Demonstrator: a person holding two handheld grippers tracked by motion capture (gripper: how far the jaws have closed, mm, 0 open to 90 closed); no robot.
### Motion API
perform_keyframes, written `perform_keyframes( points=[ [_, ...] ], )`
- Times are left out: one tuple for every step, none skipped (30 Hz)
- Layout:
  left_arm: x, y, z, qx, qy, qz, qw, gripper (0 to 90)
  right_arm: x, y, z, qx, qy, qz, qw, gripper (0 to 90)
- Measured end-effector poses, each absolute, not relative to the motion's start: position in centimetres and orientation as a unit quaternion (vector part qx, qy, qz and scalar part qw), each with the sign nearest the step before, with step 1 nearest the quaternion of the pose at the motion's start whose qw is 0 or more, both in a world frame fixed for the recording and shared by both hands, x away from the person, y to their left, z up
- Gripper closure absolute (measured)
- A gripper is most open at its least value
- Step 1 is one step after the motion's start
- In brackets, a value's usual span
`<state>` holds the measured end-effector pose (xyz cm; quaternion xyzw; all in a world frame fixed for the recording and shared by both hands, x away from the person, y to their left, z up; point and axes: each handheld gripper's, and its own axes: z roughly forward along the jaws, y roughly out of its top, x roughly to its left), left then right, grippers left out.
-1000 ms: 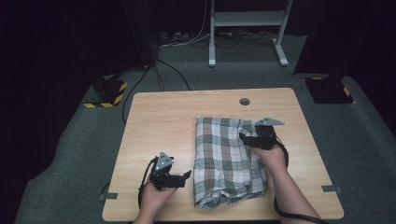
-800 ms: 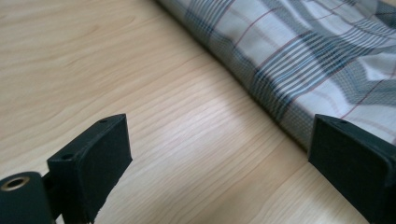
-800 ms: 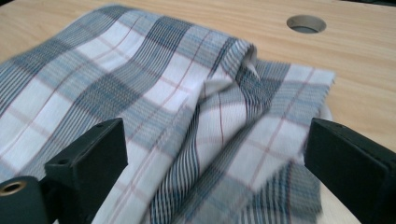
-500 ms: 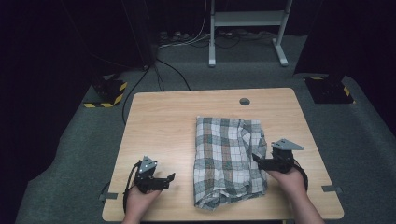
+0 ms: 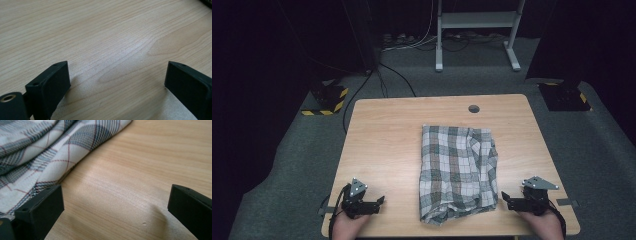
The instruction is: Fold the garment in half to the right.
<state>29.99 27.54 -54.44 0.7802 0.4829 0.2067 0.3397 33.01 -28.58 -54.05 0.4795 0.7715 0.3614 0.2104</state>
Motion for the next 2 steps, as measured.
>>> perform_keyframes(
  points=[
    [29.9, 27.48, -54.48, 0.782, 0.482, 0.208, 0.337, 6.4, 32.91, -28.67, -54.0, 0.478, 0.768, 0.368, 0.215, 0.2],
    [29.88, 27.36, -54.52, 0.784, 0.481, 0.208, 0.333, 6.4, 32.8, -28.69, -53.94, 0.474, 0.764, 0.377, 0.22, 0.2]
  ],
)
